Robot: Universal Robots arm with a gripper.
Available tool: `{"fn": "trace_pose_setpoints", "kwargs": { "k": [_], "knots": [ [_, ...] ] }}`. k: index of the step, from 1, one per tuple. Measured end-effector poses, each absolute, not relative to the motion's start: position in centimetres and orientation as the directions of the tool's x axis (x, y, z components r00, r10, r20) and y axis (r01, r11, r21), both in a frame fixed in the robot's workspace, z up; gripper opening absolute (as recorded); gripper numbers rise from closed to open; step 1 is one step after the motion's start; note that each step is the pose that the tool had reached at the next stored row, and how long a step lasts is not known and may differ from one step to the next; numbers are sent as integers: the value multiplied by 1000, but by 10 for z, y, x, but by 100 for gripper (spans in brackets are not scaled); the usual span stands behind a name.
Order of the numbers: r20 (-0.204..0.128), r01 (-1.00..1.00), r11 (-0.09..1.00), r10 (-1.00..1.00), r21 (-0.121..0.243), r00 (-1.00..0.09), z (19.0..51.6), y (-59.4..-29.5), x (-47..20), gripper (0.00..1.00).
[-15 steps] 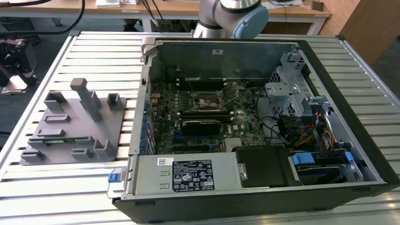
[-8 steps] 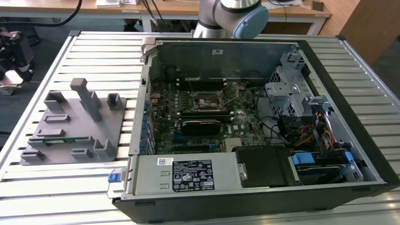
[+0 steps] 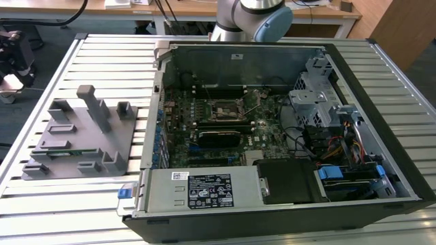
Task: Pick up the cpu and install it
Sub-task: 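Pick up the cpu and move it towards the insertion slot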
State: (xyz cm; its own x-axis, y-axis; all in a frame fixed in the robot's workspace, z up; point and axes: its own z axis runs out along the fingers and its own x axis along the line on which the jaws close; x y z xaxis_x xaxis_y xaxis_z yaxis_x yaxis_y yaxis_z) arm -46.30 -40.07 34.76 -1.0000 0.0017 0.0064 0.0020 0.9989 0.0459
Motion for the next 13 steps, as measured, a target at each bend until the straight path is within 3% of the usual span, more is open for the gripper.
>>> {"fn": "trace_pose_setpoints", "kwargs": {
  "k": [13],
  "knots": [
    [7, 2, 999, 2, 46, -1000, 357, -401, -463, 54]
  ]
}}
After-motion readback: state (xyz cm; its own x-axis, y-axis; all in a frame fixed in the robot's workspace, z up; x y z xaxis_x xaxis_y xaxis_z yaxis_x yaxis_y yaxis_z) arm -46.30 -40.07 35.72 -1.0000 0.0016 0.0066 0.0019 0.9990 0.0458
